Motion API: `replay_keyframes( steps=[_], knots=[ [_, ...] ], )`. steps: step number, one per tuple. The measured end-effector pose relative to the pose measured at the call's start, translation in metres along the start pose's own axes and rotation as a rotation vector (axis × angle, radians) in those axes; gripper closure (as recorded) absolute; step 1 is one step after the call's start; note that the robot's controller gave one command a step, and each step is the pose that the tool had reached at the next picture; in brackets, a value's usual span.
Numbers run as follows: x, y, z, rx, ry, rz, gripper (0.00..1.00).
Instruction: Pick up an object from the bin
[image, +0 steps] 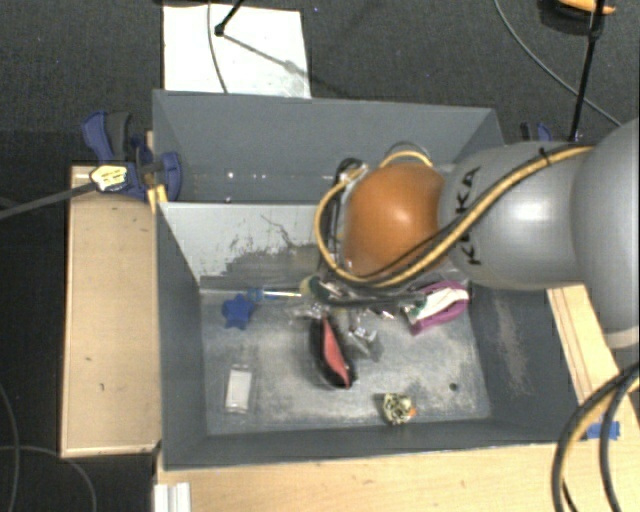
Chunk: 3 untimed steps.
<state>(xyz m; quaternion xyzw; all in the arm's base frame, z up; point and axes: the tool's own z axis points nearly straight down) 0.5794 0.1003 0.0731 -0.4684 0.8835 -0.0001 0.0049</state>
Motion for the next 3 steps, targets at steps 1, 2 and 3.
replay_keyframes(
  steps=[1, 2, 3],
  knots=[
    [0.000, -0.001, -0.001, 0.002, 0.000, 0.004, 1.00],
    [-0.001, -0.002, -0.013, -0.003, 0.004, 0.015, 1.00],
    [-0.002, -0.003, -0.048, -0.001, 0.003, 0.025, 1.00]
  ],
)
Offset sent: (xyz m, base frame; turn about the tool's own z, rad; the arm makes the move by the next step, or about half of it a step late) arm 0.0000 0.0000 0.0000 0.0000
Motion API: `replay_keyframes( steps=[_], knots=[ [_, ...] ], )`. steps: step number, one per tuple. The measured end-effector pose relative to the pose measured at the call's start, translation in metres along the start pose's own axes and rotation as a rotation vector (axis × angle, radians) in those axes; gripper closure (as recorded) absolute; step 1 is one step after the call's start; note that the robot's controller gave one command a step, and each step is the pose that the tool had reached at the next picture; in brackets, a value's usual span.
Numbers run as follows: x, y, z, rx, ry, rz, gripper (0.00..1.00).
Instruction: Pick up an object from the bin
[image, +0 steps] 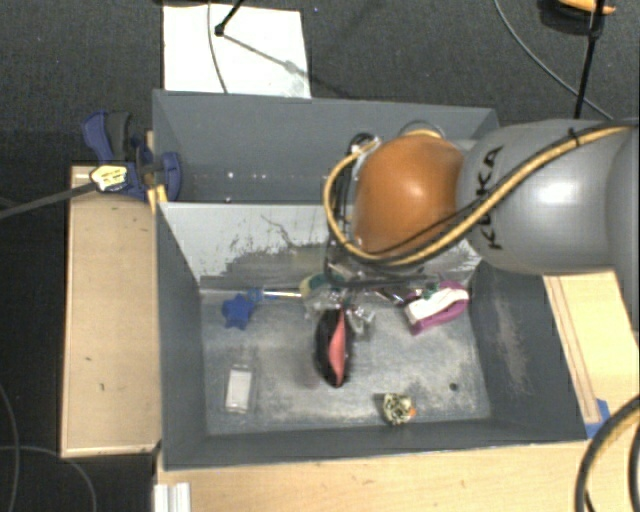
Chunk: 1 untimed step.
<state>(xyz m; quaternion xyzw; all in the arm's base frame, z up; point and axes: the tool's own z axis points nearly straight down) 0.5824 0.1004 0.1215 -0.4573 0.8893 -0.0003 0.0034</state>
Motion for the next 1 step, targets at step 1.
replay_keyframes(
  steps=[1],
  knots=[
    [-0.0008, -0.0005, -0.0063, -0.001, 0.000, 0.008, 1.00]
  ],
)
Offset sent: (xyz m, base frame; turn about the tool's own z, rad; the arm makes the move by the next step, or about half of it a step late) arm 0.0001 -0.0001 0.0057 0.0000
